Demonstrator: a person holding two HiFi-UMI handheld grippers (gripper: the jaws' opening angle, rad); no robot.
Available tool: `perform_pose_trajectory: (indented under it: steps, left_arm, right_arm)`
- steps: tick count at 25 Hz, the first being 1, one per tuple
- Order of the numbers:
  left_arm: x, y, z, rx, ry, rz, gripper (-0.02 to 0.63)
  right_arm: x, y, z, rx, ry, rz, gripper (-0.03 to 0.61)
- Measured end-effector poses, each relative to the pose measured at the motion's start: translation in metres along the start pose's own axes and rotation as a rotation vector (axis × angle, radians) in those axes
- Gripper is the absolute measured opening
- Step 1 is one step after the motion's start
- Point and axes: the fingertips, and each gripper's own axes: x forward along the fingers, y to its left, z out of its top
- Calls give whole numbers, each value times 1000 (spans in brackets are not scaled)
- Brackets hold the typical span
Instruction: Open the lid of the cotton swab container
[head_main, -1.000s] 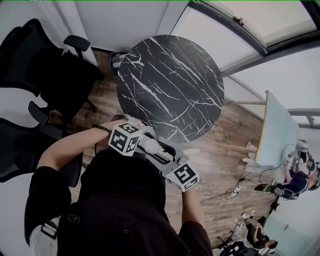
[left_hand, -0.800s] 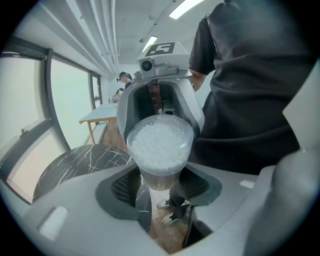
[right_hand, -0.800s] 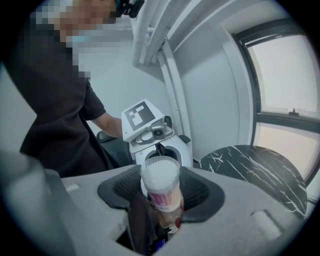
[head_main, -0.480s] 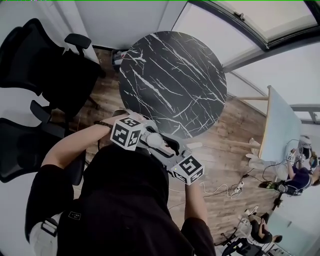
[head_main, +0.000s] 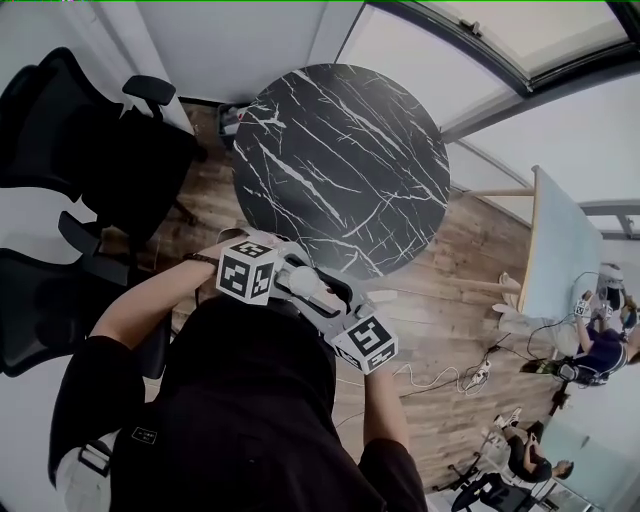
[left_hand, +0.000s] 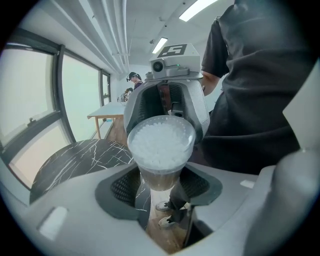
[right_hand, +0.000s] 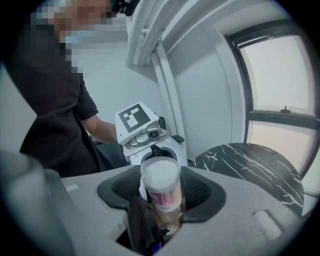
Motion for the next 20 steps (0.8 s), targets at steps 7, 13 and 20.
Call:
perform_pose_trajectory:
  steps: [7,13,20]
  left_arm:
    - [-3,6,-5,-73,-13,53,255]
    - [-1,9,-5,-99,-31,60,256]
    - [4,14,-7,-117,-5,111,256]
  right_arm:
    - [1,-4,-2,3,-16,-68,247]
    - [3,-6,-3,21,-32,-113,248]
    - [-3,-13,1,61,-86,-163,247]
